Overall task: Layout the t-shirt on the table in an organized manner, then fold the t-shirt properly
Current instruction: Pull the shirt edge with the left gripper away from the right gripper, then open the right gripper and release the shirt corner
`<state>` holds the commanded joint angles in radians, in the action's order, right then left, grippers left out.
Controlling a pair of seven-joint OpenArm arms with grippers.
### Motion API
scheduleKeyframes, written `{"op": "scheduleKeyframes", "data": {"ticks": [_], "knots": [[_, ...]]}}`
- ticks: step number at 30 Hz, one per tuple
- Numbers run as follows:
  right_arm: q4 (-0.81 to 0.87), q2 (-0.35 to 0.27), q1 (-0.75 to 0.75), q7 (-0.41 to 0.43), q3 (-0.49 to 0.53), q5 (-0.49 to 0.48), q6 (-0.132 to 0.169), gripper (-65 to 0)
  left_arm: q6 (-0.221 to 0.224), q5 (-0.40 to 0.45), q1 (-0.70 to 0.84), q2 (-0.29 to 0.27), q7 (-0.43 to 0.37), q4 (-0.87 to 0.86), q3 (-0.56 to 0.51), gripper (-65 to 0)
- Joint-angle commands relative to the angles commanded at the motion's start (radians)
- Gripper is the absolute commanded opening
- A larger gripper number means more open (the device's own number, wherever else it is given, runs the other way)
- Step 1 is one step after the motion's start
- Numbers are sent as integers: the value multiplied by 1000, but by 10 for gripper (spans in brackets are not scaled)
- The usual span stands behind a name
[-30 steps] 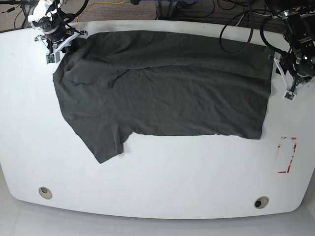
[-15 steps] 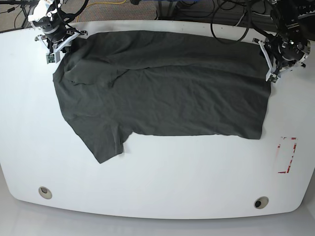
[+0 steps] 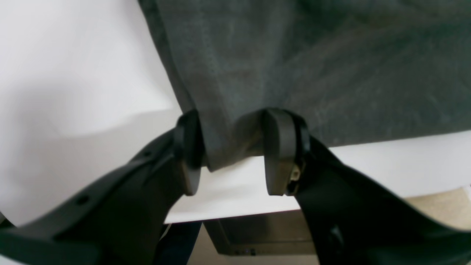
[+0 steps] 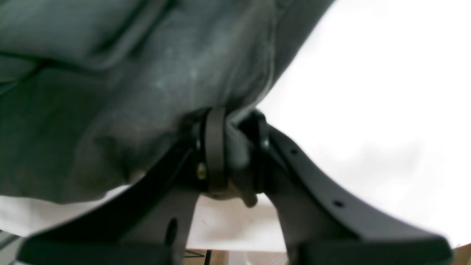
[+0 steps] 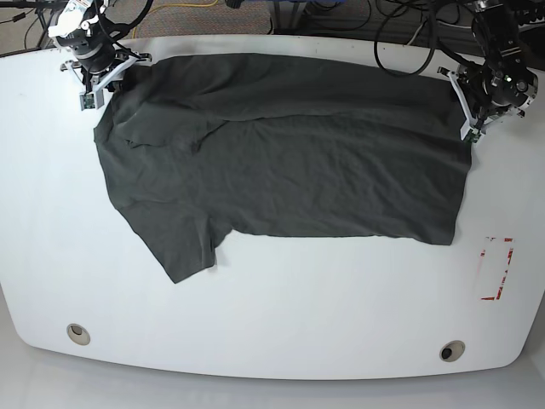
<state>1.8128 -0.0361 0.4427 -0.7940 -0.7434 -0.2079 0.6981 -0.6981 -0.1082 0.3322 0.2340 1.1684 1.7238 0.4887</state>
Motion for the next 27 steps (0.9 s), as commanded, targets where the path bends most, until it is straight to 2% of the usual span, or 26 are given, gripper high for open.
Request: {"op": "scheduleKeyframes", "data": {"ticks": [1,3,6,18,21,25,27], "knots": [[0,0,0,0,0,0,0,-542,0,0,0,0,0,0,5,-417],[0,0,8,0,0,0,0,-542,0,0,12,-2,2,-2,29,-489],[2,0,25,0,0,0,0,-542,0,0,23,-2,2,2,34,-549],[3,3,64,2,-14,0,0,-542,0,-6,98,11,2,5,46,-538],[3,3,68,0,-15,0,0,-536,0,-6,106,11,2,5,48,-494],[6,3,78,0,-15,0,0,-528,0,-5,114,11,3,38,77,-372],[15,3,78,0,-15,0,0,-490,0,-3,121,11,8,69,87,-329]]}}
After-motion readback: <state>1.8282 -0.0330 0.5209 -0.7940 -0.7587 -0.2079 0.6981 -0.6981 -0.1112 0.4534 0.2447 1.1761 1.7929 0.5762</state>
